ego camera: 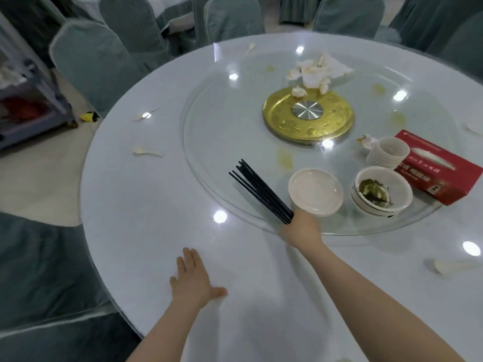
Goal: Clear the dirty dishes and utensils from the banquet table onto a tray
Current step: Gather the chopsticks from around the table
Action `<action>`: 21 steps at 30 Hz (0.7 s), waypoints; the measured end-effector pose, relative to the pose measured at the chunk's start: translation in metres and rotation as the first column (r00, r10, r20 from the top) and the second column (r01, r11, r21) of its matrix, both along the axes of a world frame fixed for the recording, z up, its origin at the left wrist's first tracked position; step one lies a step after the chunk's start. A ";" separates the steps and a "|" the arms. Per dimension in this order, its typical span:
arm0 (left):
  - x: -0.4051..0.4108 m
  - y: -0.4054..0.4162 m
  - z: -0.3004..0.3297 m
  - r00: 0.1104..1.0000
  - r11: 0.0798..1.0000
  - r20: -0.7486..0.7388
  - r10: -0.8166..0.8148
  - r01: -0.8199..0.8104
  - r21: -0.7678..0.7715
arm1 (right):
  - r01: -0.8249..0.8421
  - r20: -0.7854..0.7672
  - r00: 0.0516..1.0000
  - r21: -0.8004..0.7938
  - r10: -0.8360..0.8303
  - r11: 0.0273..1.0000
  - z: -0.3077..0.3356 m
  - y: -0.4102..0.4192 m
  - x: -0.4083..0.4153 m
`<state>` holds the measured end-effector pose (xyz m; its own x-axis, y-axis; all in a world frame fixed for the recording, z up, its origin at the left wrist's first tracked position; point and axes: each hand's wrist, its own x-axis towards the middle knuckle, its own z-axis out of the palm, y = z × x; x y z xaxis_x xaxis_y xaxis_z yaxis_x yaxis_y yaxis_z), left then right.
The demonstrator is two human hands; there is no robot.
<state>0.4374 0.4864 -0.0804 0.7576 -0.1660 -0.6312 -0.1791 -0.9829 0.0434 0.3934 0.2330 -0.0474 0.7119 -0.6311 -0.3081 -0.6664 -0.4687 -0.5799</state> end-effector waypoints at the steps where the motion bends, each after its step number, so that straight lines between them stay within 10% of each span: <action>1: -0.001 0.000 0.000 1.000 1.000 0.000 -0.005 0.005 0.006 | 0.005 0.006 1.000 0.001 -0.005 1.000 -0.001 0.000 0.005; 10: 0.000 -0.001 -0.003 1.000 1.000 0.002 -0.002 0.002 0.005 | -0.124 -0.097 0.990 -0.321 0.098 0.939 -0.008 0.010 0.020; 21: -0.002 -0.001 -0.001 1.000 1.000 0.025 -0.008 0.009 -0.014 | -0.184 -0.024 0.983 -0.286 0.184 0.941 -0.010 0.008 -0.025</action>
<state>0.4351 0.4854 -0.0811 0.7718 -0.1814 -0.6094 -0.1887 -0.9806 0.0530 0.3685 0.2411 -0.0578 0.8245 -0.5502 -0.1321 -0.5514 -0.7291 -0.4054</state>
